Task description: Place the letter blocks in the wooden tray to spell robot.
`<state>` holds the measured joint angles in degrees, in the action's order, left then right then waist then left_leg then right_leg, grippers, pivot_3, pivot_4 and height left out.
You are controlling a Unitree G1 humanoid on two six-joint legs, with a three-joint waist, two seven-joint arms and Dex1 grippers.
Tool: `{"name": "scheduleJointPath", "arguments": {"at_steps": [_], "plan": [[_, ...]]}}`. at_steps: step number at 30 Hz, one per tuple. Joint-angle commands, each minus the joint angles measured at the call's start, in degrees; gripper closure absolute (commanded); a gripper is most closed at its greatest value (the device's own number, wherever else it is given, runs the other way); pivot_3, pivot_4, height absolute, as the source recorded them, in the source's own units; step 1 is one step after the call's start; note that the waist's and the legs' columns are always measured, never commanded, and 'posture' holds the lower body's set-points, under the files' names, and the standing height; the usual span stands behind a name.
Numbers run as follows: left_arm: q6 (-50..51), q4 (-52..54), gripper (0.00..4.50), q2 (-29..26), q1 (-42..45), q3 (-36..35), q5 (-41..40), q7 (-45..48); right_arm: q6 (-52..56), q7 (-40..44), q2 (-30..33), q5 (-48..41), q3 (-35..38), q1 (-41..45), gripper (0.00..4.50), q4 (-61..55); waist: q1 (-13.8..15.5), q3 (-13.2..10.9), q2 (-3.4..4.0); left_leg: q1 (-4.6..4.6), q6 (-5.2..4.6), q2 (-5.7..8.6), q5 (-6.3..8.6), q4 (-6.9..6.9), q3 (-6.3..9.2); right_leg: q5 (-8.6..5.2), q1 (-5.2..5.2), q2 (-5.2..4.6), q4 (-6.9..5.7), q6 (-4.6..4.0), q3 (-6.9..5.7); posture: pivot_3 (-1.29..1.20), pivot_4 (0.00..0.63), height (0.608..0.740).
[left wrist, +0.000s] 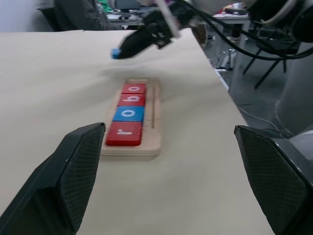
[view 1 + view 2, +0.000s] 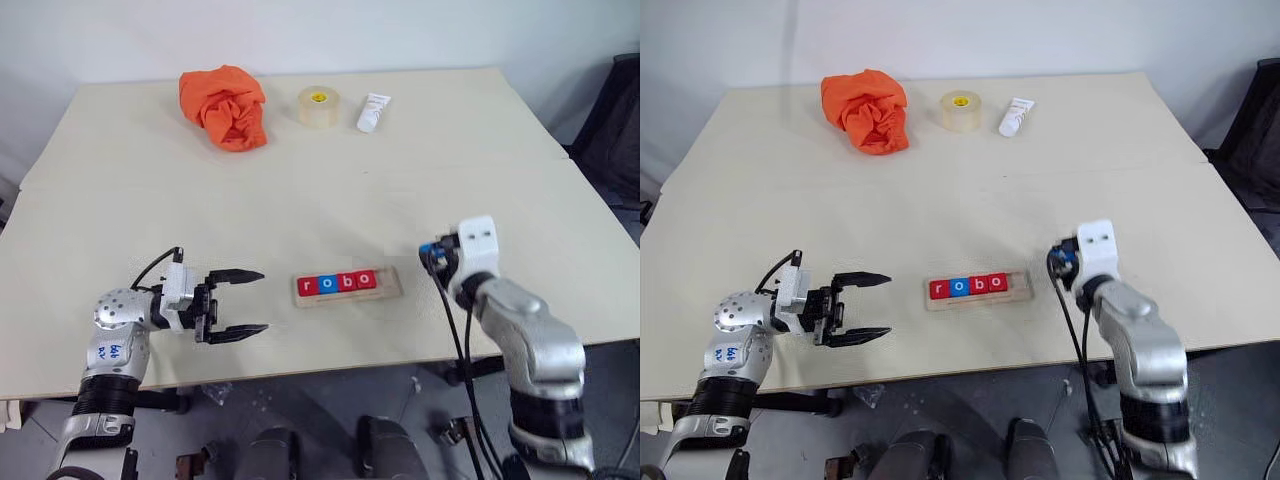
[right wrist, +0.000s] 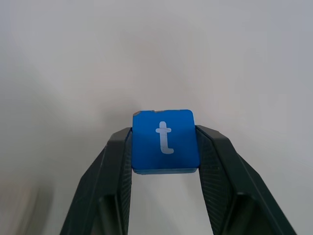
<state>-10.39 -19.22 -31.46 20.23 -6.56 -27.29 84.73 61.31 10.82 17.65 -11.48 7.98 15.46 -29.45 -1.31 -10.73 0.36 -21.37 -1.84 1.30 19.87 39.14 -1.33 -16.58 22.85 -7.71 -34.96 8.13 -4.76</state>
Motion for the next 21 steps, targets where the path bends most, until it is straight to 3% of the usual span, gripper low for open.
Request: {"name": "scheduleJointPath", "arguments": {"at_steps": [1,7,12,16,21], "plan": [[-0.21,-0.67,0.00,0.10,1.26,-0.22,-1.07,1.02,4.18,-2.06,-1.54,-0.94,1.90,-1.79,3.02,-7.48,-0.13,0.00,0.00,0.05,0.00,-0.01,0.00,0.00,-0.03,0.00,0.00,0.02,-0.04,0.00,0.05,0.00,0.150,0.740],[-0.63,-2.17,0.00,0.74,3.06,0.32,-0.56,1.53,3.33,-3.18,-3.20,-1.08,2.69,-2.97,3.02,-5.67,-0.12,0.00,0.00,0.14,-0.05,-0.01,-0.03,0.00,-0.17,0.00,0.03,0.04,-0.09,0.00,0.24,0.00,0.150,0.740],[-0.78,-2.30,0.00,0.71,3.28,0.30,-0.49,1.69,2.95,-2.68,-2.81,-1.58,2.97,-4.09,1.42,-6.09,-0.11,0.00,0.00,0.06,-0.07,0.00,-0.01,-0.03,-0.18,0.00,0.14,0.04,-0.12,0.00,0.25,0.00,0.150,0.740],[-0.83,-2.07,0.00,0.74,3.16,0.30,-0.56,1.69,1.70,2.19,2.07,-3.24,2.71,-4.82,0.04,-7.31,-0.02,0.00,-0.01,0.06,-0.08,0.01,-0.01,-0.02,-0.20,0.00,0.14,0.04,-0.11,0.00,0.26,0.00,0.150,0.740],[-0.66,-1.62,0.00,1.05,3.06,0.54,-0.68,1.63,-7.24,19.33,17.63,-6.58,0.84,-5.41,0.01,-3.40,0.10,0.00,-0.01,0.05,-0.19,0.02,0.05,-0.01,-0.30,0.00,0.13,0.02,-0.03,0.01,0.31,0.00,0.150,0.740]]}}
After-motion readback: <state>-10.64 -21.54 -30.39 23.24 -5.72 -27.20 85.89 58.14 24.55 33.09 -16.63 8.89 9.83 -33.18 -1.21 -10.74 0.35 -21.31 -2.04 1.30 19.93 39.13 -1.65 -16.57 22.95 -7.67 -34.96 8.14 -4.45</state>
